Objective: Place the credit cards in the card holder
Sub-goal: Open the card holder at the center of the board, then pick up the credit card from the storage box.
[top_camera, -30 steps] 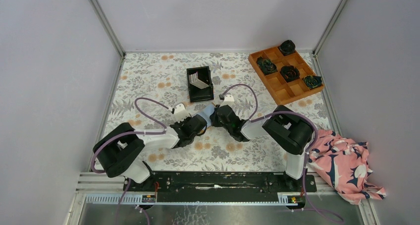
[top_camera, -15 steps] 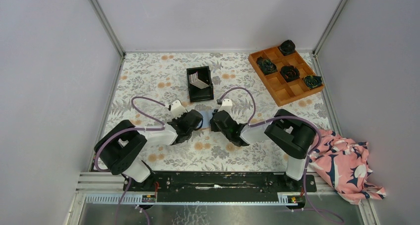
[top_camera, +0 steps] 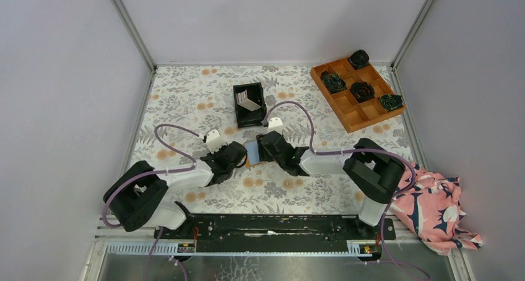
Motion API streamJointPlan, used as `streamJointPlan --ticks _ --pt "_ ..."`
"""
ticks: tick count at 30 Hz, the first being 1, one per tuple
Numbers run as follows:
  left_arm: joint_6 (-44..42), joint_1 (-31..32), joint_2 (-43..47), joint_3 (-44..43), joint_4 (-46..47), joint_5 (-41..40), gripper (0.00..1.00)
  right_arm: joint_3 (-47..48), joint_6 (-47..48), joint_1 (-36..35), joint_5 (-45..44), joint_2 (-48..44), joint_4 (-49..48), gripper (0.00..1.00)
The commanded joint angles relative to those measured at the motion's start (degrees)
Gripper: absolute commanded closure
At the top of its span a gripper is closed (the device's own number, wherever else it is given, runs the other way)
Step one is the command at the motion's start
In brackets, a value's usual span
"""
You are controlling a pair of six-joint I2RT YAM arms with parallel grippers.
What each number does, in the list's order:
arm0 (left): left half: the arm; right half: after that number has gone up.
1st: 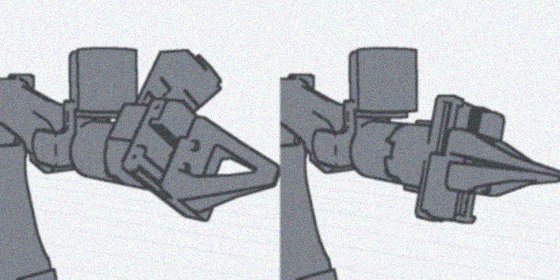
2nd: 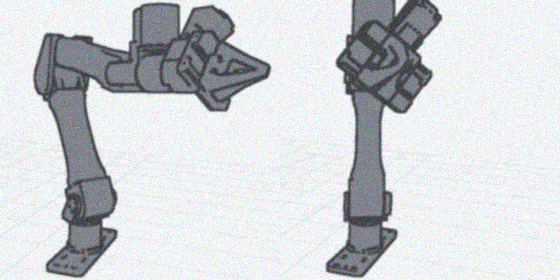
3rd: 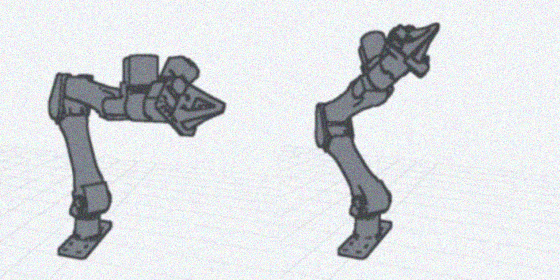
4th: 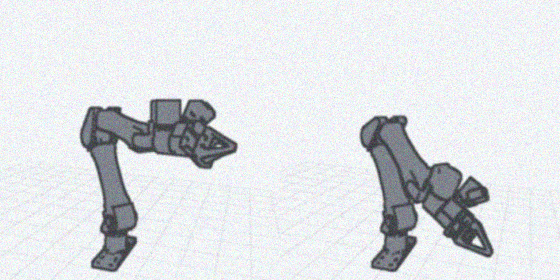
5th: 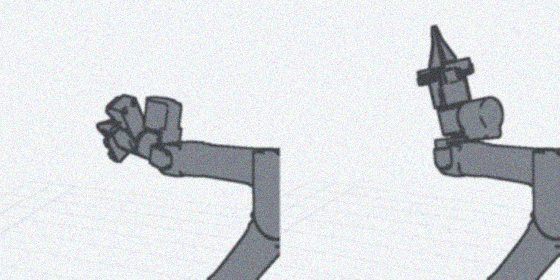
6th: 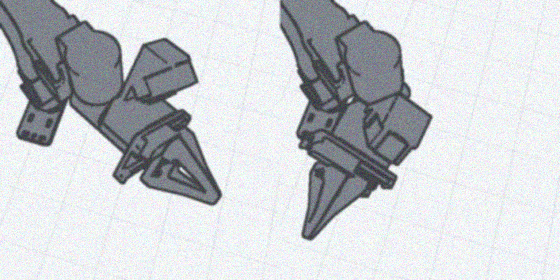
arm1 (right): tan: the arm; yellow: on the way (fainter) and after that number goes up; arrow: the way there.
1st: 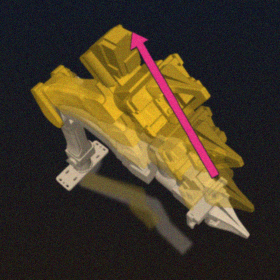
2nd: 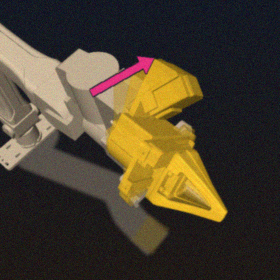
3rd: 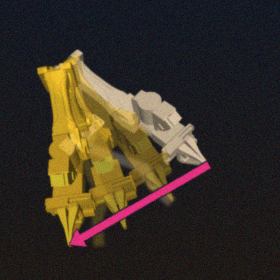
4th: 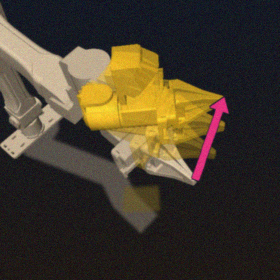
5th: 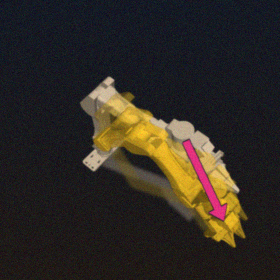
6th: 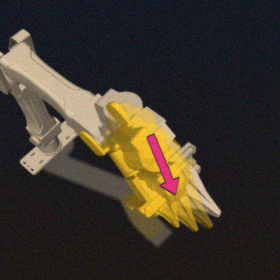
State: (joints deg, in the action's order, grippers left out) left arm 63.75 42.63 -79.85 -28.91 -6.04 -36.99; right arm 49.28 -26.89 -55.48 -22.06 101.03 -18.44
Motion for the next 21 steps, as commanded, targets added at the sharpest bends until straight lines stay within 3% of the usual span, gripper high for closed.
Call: streamJointPlan --ticks 1,4,8,10,13,21 --pt "-0.88 -0.51 2.23 -2.52 -5.38 -5.18 0.67 7.09 7.92 0.27 -3.14 -3.53 3.02 0.36" --pt "-2.29 -0.49 3.95 -4.02 -6.12 -7.34 0.48 11.51 11.02 1.40 -4.41 -2.74 4.19 0.24" --pt "-5.53 -1.57 6.76 -5.46 -4.24 -8.80 0.21 20.10 11.03 6.50 -0.47 -0.16 8.24 0.25" --pt "-7.46 -3.06 8.00 -5.94 -2.15 -7.98 0.12 25.30 10.61 9.35 3.97 2.31 10.95 0.28" --pt "-11.02 -5.66 9.70 -5.75 2.79 -4.53 0.11 32.46 13.95 11.41 5.64 6.33 12.57 0.34" --pt "-13.42 -13.29 6.90 -6.61 8.19 4.40 0.12 54.31 16.03 14.18 12.63 20.62 24.08 0.37"
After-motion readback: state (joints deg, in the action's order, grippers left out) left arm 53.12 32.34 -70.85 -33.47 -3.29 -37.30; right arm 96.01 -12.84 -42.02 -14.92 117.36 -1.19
